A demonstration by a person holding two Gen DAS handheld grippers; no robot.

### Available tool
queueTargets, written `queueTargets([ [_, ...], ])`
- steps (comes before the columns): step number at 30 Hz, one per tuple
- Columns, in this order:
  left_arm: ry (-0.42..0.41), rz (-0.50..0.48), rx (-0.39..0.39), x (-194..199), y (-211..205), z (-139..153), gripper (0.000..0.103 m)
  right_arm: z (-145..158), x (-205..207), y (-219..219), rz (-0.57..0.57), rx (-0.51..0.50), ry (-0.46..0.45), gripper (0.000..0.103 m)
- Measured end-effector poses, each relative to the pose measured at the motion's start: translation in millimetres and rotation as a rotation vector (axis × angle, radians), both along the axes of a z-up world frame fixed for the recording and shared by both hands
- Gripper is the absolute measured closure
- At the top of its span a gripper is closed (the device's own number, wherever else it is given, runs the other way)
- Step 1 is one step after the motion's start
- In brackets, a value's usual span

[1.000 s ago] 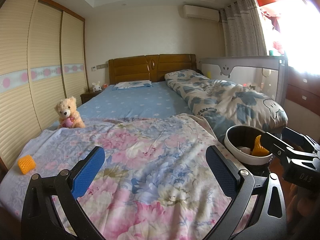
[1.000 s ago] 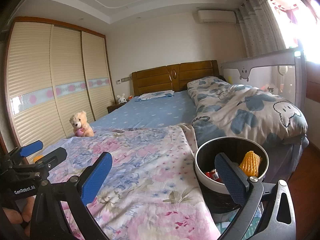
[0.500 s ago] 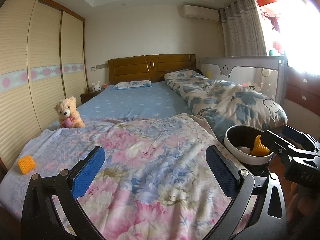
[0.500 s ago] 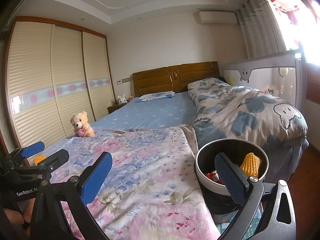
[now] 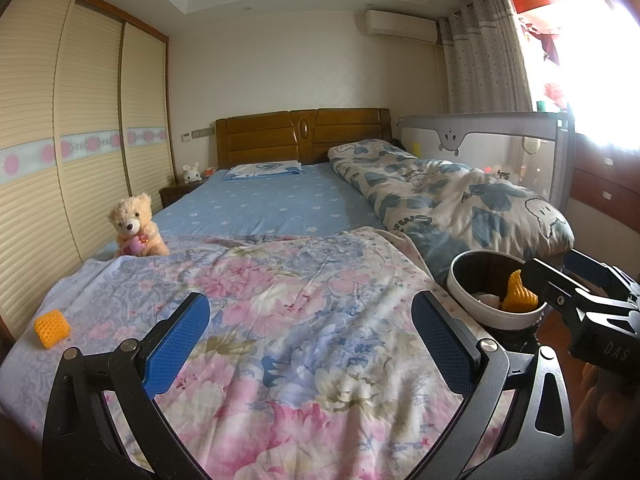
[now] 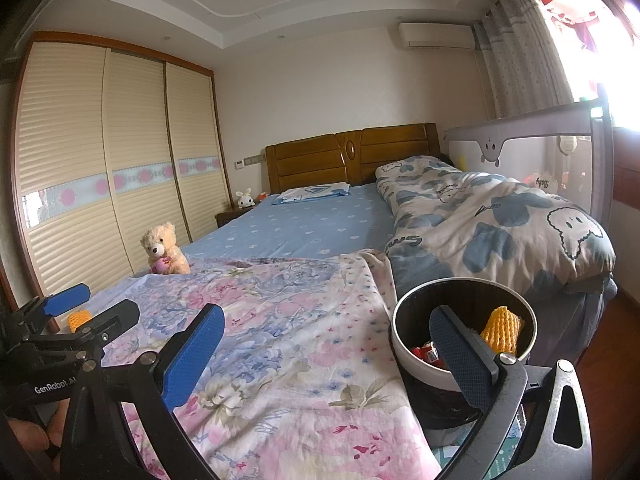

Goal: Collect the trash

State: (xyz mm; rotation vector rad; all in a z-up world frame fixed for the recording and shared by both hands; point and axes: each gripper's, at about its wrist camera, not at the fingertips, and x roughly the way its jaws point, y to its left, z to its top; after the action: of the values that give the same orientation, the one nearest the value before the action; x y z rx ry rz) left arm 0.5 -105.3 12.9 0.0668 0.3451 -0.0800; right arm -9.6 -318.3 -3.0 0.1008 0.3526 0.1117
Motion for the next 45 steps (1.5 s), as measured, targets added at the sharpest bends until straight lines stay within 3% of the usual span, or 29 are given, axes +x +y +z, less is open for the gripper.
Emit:
queueTargets([
  [45,0.035,0.004,-0.017,4,0,-17,0.0,-3,10,4,0.022,0.005,0.025,0.0],
])
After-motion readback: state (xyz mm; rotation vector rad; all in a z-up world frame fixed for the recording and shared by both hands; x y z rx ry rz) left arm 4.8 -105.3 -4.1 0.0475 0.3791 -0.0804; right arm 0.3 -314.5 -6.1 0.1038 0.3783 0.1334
